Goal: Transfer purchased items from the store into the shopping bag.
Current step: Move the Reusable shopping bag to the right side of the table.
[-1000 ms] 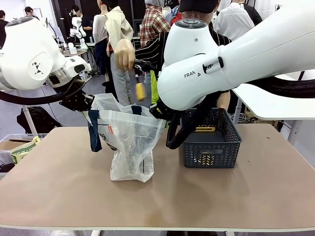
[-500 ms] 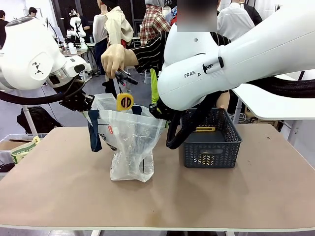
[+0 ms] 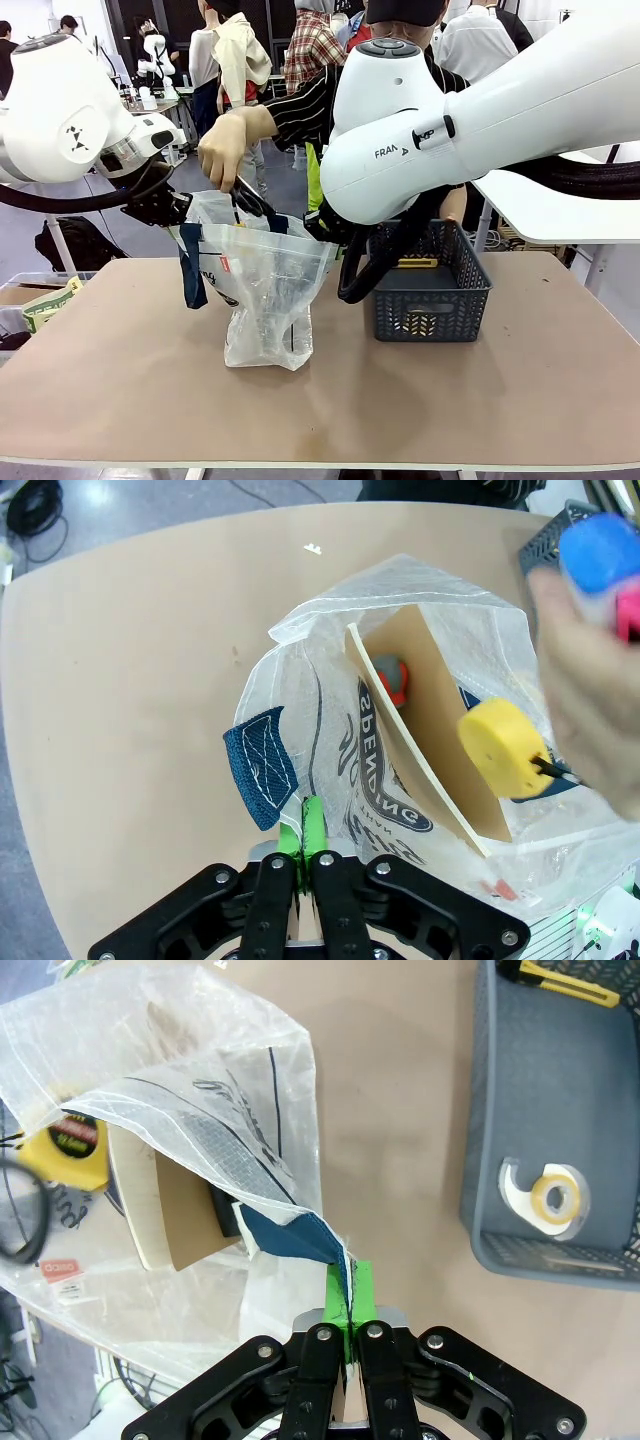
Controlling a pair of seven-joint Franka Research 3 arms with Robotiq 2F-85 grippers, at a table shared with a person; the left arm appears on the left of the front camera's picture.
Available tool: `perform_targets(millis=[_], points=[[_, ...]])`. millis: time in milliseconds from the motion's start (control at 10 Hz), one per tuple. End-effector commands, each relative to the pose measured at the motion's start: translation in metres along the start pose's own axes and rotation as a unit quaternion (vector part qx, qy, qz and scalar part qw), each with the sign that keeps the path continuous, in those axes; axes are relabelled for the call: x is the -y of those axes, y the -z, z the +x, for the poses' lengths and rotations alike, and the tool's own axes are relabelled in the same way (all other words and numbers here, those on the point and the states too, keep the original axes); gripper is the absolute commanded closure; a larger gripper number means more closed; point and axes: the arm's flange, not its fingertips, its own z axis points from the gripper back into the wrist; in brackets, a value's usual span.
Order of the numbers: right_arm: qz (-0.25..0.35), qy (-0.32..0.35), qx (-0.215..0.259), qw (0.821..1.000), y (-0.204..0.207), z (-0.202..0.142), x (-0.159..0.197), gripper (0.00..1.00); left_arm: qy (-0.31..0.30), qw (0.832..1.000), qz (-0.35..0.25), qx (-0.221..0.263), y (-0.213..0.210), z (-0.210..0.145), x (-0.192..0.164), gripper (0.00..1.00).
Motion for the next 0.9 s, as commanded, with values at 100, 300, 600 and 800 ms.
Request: perform_targets(millis=[100, 300, 600, 800], points=[[-0.001, 0.001, 0.000, 1.000, 0.0008, -0.0009, 0.0014, 1.00, -0.004, 1.000, 0.000, 0.004, -0.0009, -0.0002, -0.0034, 1.00], [-0.001, 0.001, 0.000, 1.000, 0.0008, -0.0009, 0.0014, 1.00, -0.004, 1.000, 0.000, 0.004, -0.0009, -0.0002, -0.0034, 1.00], [-0.001, 0.001, 0.000, 1.000, 0.0008, -0.0009, 0.0014, 1.00, -0.004, 1.000, 0.000, 0.004, -0.0009, -0.0002, -0.0034, 1.00], [-0.001, 0.001, 0.000, 1.000, 0.0008, -0.0009, 0.0014, 1.00, -0.004, 1.000, 0.000, 0.004, -0.0009, -0.0002, -0.0034, 1.00]])
